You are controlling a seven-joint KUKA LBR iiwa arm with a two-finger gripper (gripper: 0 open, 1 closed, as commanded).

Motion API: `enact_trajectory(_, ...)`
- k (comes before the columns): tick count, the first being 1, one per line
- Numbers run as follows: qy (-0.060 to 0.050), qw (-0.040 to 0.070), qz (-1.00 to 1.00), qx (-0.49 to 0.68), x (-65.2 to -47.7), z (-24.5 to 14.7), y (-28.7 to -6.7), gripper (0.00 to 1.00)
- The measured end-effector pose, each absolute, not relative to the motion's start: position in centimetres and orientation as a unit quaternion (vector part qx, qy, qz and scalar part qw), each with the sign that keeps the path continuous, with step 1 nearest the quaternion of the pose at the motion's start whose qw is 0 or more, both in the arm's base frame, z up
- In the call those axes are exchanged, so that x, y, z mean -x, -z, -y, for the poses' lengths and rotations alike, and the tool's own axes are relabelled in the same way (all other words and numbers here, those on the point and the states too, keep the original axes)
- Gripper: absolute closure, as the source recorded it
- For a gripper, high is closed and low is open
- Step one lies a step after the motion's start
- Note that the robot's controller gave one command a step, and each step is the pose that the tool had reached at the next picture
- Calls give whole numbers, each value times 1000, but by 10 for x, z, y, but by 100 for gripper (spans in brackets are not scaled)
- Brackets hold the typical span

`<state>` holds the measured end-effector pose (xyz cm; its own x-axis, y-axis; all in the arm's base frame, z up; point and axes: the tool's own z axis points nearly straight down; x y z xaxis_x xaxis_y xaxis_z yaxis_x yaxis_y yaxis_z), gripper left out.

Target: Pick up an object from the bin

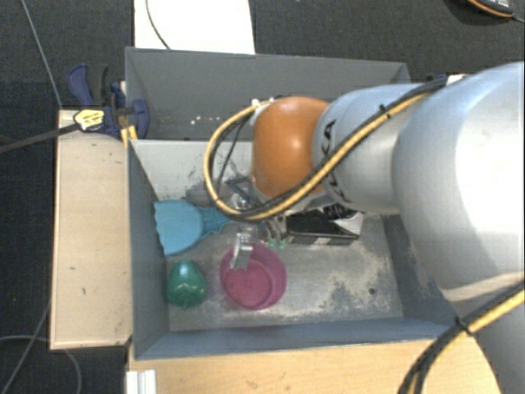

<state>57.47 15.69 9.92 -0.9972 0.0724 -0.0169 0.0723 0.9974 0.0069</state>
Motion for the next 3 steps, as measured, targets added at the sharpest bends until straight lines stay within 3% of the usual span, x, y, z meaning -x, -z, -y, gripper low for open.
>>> enact_trajectory(1, -3, 8, -1000, -20, -576, -157, -93, 0)
enact_trajectory(2, -3, 11, -996, 88, -592, -181, -72, 0)
enact_trajectory(3, -3, 9, -997, 76, -590, -179, -76, 0)
